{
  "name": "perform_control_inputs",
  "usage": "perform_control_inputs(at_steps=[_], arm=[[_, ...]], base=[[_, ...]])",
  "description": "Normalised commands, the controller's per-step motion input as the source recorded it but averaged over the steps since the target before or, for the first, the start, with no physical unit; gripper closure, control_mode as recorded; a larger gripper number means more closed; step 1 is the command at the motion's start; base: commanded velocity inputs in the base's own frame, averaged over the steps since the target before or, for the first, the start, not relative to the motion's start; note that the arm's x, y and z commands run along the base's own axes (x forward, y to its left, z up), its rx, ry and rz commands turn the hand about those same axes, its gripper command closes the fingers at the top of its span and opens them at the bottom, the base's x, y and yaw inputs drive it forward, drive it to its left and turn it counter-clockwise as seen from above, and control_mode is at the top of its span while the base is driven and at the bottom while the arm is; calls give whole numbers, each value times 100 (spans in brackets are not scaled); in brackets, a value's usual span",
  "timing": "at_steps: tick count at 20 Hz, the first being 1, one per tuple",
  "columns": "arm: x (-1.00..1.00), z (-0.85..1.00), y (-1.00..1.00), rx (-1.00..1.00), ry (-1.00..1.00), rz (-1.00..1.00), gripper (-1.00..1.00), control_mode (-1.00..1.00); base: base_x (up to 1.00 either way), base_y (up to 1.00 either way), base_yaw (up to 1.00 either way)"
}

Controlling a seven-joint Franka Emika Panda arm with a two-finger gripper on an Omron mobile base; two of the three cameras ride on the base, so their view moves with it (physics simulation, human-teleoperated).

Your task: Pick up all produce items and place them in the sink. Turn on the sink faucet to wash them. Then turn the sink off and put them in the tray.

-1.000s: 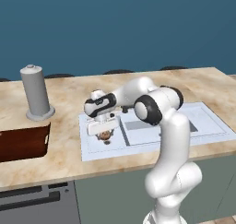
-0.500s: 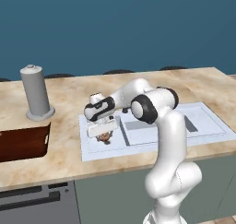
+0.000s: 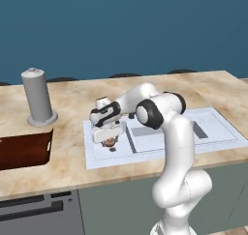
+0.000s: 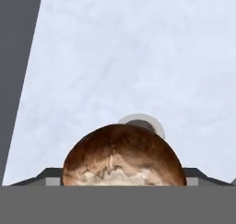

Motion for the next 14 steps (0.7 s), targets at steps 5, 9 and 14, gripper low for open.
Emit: perform_control_inputs(at_steps=[5, 9, 14], arm=[[20, -12, 0, 0, 0, 0, -100, -100], [-3, 3, 0, 0, -2, 0, -100, -100], [-69, 94, -1, 0, -10, -1, -100, -100]], base=[[0, 0, 0], [0, 0, 0], [0, 0, 0]])
